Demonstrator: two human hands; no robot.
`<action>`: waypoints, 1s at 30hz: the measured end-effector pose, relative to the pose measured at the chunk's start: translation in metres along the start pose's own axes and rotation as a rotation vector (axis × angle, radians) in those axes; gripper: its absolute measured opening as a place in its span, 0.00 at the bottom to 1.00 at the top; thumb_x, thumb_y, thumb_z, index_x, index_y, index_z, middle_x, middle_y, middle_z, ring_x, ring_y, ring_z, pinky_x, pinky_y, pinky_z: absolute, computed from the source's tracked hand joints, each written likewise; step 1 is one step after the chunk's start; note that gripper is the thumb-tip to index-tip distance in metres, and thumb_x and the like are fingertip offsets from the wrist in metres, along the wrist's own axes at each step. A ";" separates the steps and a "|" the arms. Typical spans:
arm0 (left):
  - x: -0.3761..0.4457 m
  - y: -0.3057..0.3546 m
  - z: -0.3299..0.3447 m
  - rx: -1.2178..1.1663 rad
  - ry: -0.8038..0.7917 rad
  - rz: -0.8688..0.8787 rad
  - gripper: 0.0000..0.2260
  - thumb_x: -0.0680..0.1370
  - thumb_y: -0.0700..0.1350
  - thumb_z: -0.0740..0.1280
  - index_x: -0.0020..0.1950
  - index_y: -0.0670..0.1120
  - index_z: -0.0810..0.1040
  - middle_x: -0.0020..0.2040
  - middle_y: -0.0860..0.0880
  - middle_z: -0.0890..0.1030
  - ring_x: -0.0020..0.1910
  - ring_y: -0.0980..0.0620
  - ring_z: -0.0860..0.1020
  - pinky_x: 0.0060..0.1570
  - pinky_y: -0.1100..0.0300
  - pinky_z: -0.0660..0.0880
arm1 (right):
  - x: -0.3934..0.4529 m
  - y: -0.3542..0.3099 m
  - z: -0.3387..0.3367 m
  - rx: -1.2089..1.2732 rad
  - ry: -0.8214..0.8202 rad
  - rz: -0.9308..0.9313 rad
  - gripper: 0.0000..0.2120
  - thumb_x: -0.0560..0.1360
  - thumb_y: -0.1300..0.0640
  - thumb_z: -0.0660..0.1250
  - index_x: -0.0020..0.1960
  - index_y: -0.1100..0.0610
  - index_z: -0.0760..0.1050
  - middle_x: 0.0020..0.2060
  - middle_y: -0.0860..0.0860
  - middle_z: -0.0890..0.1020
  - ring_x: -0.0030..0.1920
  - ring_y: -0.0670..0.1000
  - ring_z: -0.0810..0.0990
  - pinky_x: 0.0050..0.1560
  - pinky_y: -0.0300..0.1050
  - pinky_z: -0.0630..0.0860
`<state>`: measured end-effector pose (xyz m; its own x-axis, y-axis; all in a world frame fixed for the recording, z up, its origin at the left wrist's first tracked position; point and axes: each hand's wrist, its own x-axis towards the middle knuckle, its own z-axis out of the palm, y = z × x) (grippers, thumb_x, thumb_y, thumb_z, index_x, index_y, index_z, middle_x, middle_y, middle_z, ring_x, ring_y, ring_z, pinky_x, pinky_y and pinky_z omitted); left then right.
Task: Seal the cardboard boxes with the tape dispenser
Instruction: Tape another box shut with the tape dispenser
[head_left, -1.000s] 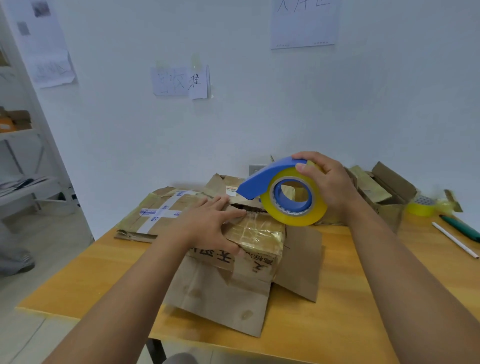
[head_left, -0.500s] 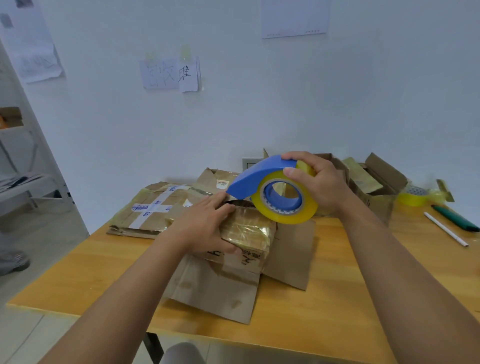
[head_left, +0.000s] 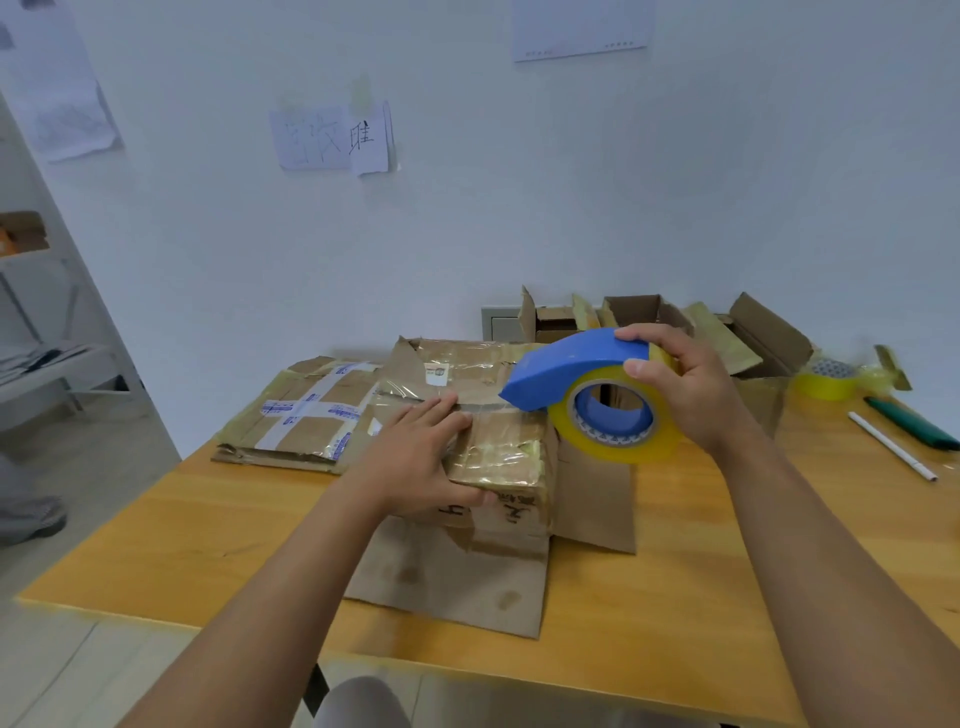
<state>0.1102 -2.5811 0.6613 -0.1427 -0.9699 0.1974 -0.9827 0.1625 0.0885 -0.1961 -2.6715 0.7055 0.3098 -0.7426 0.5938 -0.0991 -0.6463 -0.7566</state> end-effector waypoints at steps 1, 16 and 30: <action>0.002 0.003 0.006 -0.001 -0.016 -0.007 0.52 0.60 0.81 0.57 0.79 0.55 0.57 0.82 0.50 0.49 0.80 0.52 0.46 0.74 0.56 0.41 | -0.002 0.003 0.002 -0.015 -0.006 0.002 0.13 0.73 0.50 0.67 0.56 0.41 0.78 0.53 0.34 0.79 0.56 0.36 0.77 0.52 0.28 0.72; 0.047 -0.007 0.019 -0.021 -0.196 -0.017 0.56 0.58 0.84 0.58 0.79 0.63 0.44 0.82 0.53 0.51 0.80 0.51 0.50 0.75 0.49 0.51 | -0.012 0.060 0.012 0.022 0.101 0.164 0.10 0.72 0.49 0.67 0.53 0.39 0.78 0.50 0.34 0.79 0.52 0.38 0.78 0.48 0.29 0.75; 0.058 0.049 0.031 -0.019 -0.034 0.087 0.46 0.62 0.85 0.49 0.66 0.53 0.65 0.67 0.52 0.68 0.67 0.50 0.65 0.71 0.47 0.61 | -0.008 0.059 0.012 -0.011 0.123 0.179 0.09 0.77 0.54 0.68 0.52 0.40 0.78 0.51 0.41 0.80 0.49 0.41 0.79 0.49 0.39 0.78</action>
<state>0.0502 -2.6347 0.6466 -0.2312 -0.9575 0.1722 -0.9641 0.2492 0.0915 -0.1925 -2.7020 0.6525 0.1686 -0.8611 0.4797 -0.1527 -0.5036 -0.8503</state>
